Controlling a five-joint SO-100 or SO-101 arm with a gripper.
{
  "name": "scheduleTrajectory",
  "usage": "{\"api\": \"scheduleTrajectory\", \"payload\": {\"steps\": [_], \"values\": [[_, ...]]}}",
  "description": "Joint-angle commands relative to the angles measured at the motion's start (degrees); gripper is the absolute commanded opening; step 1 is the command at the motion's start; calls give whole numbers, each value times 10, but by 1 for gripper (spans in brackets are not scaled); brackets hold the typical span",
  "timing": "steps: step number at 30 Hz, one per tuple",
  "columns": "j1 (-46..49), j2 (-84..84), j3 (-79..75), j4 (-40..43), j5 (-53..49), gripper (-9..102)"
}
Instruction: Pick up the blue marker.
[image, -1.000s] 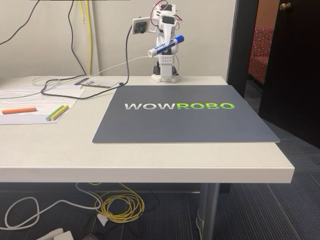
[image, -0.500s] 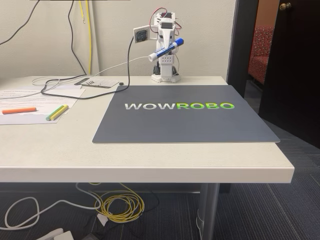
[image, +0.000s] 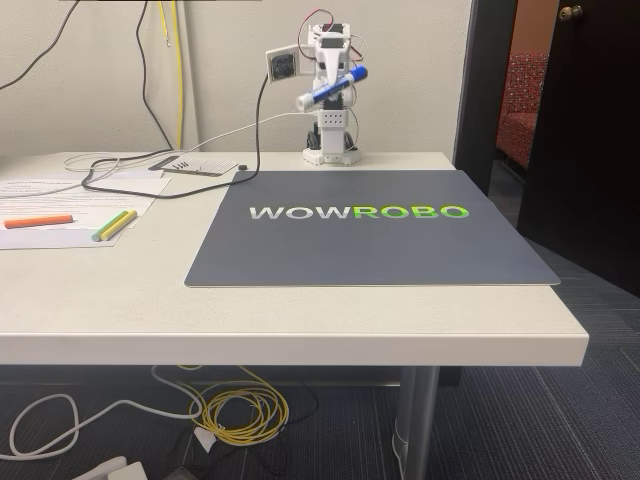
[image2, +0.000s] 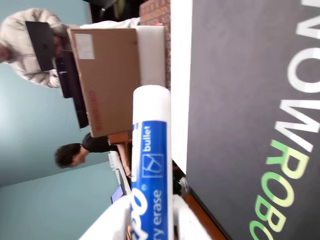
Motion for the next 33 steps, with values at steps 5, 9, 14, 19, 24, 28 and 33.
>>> {"api": "scheduleTrajectory", "payload": {"steps": [5, 9, 14, 19, 24, 28, 33], "values": [[-4, -3, -74, 3, -23, 2], [-5, -5, -88, 18, -23, 2], [-5, -6, -88, 18, -23, 2], [-5, -6, -88, 16, -23, 2], [-3, -7, -88, 15, -25, 2], [-2, -7, -88, 15, -25, 2], [0, -7, -88, 15, -25, 2]]}}
